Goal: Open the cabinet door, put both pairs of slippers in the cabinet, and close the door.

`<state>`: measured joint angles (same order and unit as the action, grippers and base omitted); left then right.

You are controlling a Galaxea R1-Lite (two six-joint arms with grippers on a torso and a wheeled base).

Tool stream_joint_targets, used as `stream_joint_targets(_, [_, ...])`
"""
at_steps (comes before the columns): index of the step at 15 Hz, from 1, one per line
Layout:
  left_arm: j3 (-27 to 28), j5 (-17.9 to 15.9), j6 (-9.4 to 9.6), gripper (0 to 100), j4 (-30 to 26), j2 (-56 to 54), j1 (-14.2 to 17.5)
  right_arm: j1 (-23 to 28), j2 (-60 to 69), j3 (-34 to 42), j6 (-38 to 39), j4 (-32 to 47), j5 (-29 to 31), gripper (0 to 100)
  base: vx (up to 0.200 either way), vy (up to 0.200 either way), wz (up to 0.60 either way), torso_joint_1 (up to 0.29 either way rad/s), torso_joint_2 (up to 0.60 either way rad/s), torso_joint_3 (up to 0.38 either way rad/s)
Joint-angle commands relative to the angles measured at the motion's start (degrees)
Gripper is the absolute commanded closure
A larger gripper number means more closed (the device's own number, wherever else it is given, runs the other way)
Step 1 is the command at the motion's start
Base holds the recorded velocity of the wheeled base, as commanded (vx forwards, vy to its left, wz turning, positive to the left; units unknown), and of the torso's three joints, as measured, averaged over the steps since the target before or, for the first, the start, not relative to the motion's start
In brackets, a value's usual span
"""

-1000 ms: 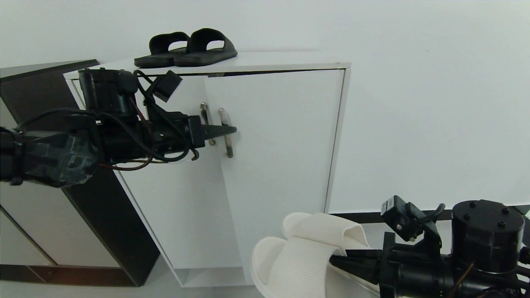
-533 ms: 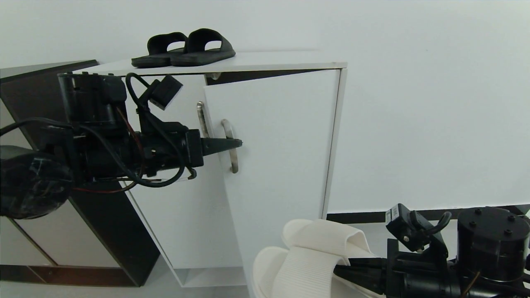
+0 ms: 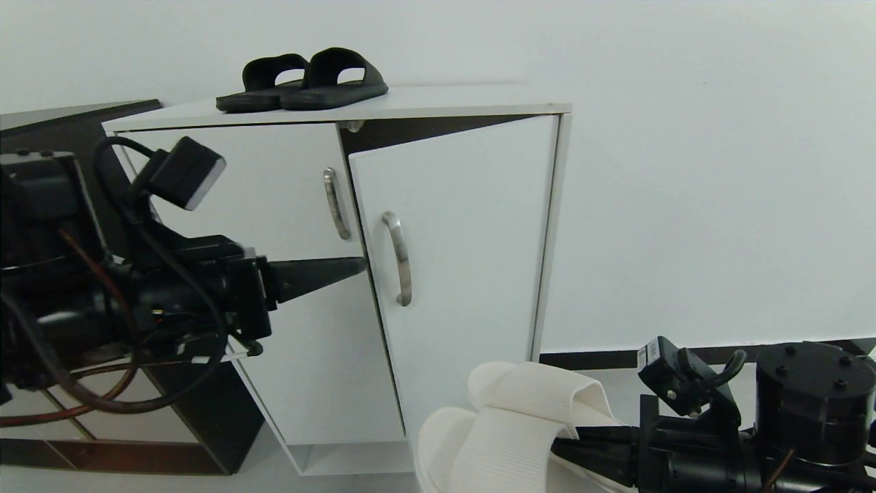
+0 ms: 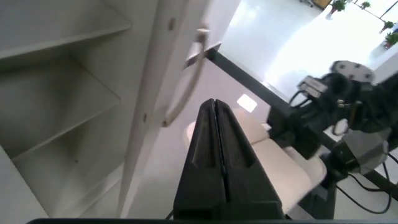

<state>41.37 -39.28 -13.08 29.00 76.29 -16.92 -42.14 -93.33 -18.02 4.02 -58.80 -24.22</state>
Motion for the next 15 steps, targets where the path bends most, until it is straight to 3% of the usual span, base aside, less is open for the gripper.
stream_joint_targets(1, [-1.6, 0.2, -0.19, 100, -0.2, -6.2, 1.8, -0.7, 0.1, 0.1, 0.0, 0.0, 0.0, 100, 0.0, 0.0, 0.0, 0.0, 0.0, 0.0])
stream_joint_targets(4, [0.2, 0.2, -0.28, 100, 0.4, -1.6, 4.8, -0.7, 0.2, 0.1, 0.0, 0.0, 0.1, 100, 0.0, 0.0, 0.0, 0.0, 0.0, 0.0])
stream_joint_targets(7, [4.0, 0.2, -0.54, 100, 5.2, 7.4, 4.8, -0.7, 0.2, 0.1, 0.0, 0.0, 0.1, 100, 0.0, 0.0, 0.0, 0.0, 0.0, 0.0])
stream_joint_targets(10, [7.9, 0.3, -2.21, 100, 8.9, 15.4, 4.8, -0.7, 0.1, 0.1, 0.0, 0.1, 0.1, 100, 0.0, 0.0, 0.0, 0.0, 0.0, 0.0])
stream_joint_targets(13, [8.1, 0.2, -2.39, 100, 15.7, 19.6, 4.7, -0.9, 0.1, 0.1, 0.0, 0.2, 0.1, 100, 0.0, 0.0, 0.0, 0.0, 0.0, 0.0])
stream_joint_targets(15, [8.2, 0.2, -2.48, 100, 16.8, 20.6, 4.4, -1.5, 0.1, 0.2, 0.1, 0.6, 0.1, 100, 0.0, 0.0, 0.0, 0.0, 0.0, 0.0])
